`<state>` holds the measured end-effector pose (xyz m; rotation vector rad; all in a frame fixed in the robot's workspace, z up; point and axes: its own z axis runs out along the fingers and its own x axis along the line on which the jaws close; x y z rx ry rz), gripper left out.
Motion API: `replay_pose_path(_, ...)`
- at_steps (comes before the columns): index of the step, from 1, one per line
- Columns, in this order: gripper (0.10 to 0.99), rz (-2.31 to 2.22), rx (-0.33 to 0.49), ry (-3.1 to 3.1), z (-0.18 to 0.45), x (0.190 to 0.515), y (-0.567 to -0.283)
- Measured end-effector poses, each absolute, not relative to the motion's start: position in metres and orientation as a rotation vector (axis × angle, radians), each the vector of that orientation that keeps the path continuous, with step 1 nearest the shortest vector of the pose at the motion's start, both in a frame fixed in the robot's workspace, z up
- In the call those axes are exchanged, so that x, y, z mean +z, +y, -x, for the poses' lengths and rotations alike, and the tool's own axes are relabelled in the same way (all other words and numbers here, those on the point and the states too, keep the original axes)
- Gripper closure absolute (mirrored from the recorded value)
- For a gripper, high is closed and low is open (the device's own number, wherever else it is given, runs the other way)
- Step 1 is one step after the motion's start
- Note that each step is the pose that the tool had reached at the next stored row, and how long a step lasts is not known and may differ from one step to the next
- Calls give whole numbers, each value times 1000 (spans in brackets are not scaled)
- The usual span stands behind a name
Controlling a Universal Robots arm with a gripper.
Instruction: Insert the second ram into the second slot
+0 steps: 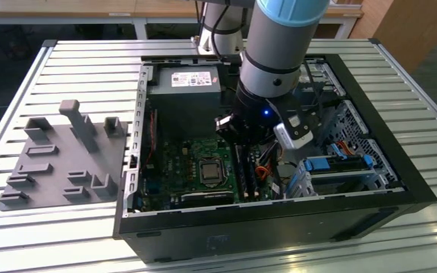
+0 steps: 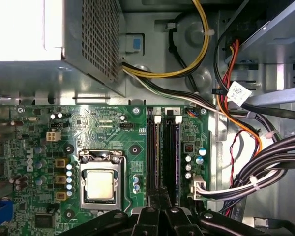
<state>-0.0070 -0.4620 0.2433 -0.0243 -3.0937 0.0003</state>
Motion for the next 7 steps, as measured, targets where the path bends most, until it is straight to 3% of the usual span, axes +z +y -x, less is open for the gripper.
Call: replay_pose_path(7, 980, 24, 1, -3094, 7, 245, -462)
